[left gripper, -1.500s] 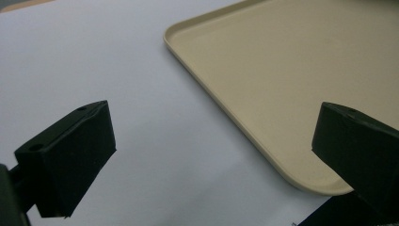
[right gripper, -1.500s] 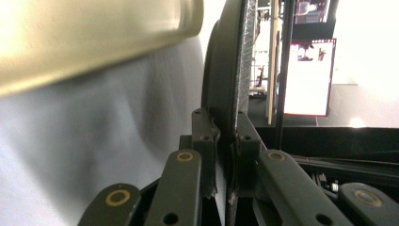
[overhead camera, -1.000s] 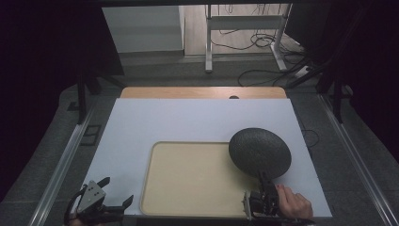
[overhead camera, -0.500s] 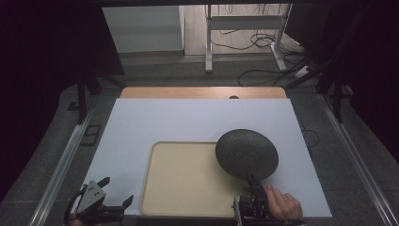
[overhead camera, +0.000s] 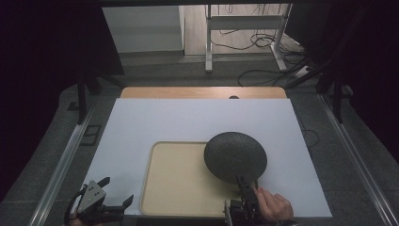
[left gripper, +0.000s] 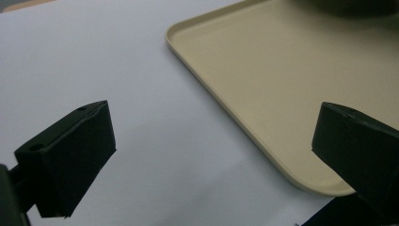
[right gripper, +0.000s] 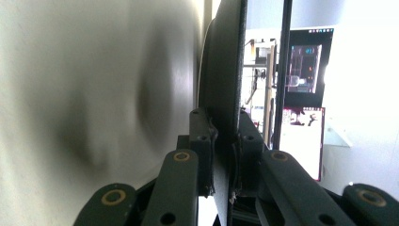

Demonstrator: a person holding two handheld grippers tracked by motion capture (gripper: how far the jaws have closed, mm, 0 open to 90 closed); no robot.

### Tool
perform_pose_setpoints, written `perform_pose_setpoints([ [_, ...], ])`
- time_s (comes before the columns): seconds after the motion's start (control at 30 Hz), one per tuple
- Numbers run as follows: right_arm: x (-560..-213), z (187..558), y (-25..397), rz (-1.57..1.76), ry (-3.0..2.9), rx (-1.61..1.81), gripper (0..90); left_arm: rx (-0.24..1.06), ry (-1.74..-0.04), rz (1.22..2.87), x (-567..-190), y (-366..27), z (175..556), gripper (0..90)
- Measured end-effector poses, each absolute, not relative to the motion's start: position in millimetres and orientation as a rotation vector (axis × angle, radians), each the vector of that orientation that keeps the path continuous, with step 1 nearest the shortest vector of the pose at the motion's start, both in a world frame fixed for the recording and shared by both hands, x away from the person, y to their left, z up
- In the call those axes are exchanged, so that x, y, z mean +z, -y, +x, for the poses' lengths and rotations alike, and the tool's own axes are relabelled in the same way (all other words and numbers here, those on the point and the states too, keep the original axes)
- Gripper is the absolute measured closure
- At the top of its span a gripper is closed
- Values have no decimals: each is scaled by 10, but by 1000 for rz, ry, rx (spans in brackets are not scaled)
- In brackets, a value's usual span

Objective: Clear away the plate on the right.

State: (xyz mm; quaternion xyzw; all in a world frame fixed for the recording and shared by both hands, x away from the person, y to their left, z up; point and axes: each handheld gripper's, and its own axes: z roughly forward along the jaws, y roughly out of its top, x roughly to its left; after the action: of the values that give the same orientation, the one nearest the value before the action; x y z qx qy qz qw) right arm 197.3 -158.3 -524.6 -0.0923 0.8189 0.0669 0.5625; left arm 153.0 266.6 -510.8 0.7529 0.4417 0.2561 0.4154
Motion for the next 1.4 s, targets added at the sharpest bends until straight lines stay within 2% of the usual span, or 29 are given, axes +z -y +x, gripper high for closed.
perform_pose_setpoints([
  [1.4, -5358, 1807, 1001, -387, -1982, 276, 806, 632, -1099, 1908, -5114, -2661, 1534, 0],
])
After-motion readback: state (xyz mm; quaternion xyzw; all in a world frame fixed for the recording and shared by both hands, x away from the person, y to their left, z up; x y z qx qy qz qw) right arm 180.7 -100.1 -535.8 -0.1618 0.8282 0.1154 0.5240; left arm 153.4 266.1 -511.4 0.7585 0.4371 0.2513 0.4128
